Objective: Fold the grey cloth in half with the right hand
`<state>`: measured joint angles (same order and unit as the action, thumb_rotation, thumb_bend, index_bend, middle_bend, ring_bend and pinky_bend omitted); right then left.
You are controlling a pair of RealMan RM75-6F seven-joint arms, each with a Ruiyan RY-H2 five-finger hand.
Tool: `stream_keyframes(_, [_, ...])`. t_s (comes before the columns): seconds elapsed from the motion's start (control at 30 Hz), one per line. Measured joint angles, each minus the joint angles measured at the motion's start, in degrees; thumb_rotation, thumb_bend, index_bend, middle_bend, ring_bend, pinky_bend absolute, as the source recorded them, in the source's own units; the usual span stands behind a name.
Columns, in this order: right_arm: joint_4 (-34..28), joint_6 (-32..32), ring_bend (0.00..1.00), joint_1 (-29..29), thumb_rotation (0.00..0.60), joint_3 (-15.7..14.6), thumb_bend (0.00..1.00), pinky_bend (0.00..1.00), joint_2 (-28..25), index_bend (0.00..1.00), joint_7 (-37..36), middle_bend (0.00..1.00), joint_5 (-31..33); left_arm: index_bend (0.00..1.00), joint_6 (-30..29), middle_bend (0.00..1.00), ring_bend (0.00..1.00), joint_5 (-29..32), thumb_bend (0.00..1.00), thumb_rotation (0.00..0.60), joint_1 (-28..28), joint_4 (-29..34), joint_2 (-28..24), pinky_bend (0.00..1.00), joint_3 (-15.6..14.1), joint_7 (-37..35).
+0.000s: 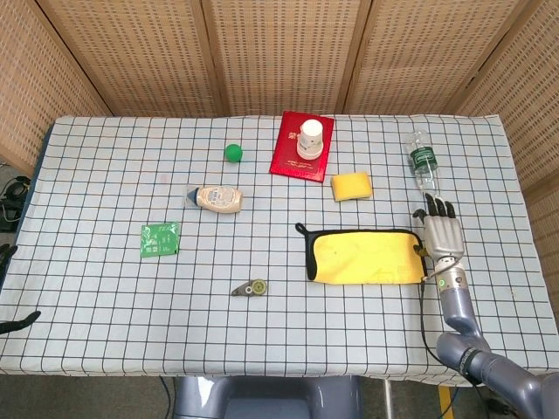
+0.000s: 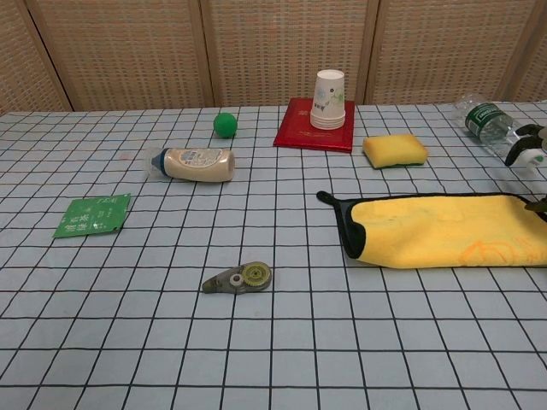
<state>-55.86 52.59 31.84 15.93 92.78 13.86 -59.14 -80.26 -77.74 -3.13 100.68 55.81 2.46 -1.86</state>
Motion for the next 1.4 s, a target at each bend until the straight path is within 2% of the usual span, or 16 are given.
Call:
stream_keyframes(0.27, [1.45, 2.06, 0.00, 0.20, 0.600, 0.66, 0.22, 0.08, 0.67, 0.24, -3.10, 0.00, -1.27, 0.00, 0.04, 0.00, 0.00, 0.22, 0.00, 0.600, -0.02, -0.04, -0.01, 0.00, 0.09, -0.10])
stream_keyframes(0.43, [-2.05, 5.93, 0.00, -0.77, 0.600, 0.65, 0.17, 0.05, -1.59, 0.24, -6.40, 0.00, -4.27, 0.00, -0.28, 0.00, 0.00, -0.16, 0.00, 0.600, 0.10, 0.04, -0.10, 0.00, 0.04, -0.38])
stream_keyframes(0.57, [-7.73, 8.72, 0.00, -2.43, 0.600, 0.34, 0.04, 0.00, -5.11, 0.22, -9.19, 0.00, -6.85, 0.00, -0.65, 0.00, 0.00, -0.67, 0.00, 0.600, 0.23, 0.12, -0.20, 0.00, -0.05, -0.64])
stream_keyframes(0.63, [-11.76, 10.34, 0.00, -3.70, 0.600, -0.16, 0.00, 0.00, -7.80, 0.17, -10.96, 0.00, -8.67, 0.00, -0.90, 0.00, 0.00, -1.06, 0.00, 0.600, 0.33, 0.15, -0.26, 0.00, -0.13, -0.81])
stream_keyframes(0.77, [-20.24, 13.75, 0.00, -6.66, 0.600, -2.11, 0.00, 0.00, -14.12, 0.08, -14.28, 0.00, -13.49, 0.00, -1.58, 0.00, 0.00, -1.81, 0.00, 0.600, 0.60, 0.22, -0.40, 0.00, -0.29, -1.14])
stream_keyframes(0.87, [-27.43, 16.86, 0.00, -9.54, 0.600, -4.63, 0.00, 0.00, -20.61, 0.05, -16.19, 0.00, -18.28, 0.00, -2.31, 0.00, 0.00, -2.62, 0.00, 0.600, 0.88, 0.34, -0.51, 0.00, -0.45, -1.30])
stream_keyframes(1.0, [-35.26, 22.21, 0.00, -13.59, 0.600, -7.38, 0.00, 0.00, -26.28, 0.04, -17.82, 0.00, -22.67, 0.00, -3.43, 0.00, 0.00, -3.77, 0.00, 0.600, 1.36, 0.49, -0.70, 0.00, -0.73, -1.69])
stream_keyframes(1.2, [-40.98, 30.12, 0.00, -19.36, 0.600, -10.51, 0.00, 0.00, -29.38, 0.03, -18.27, 0.00, -26.94, 0.00, -5.08, 0.00, 0.00, -5.08, 0.00, 0.600, 2.16, 0.48, -1.15, 0.00, -1.00, -3.03])
stream_keyframes(1.4, [-42.59, 34.59, 0.00, -22.99, 0.600, -11.55, 0.00, 0.00, -29.77, 0.03, -16.80, 0.00, -27.24, 0.00, -6.22, 0.00, 0.00, -6.02, 0.00, 0.600, 2.81, 0.26, -1.56, 0.00, -1.23, -4.13])
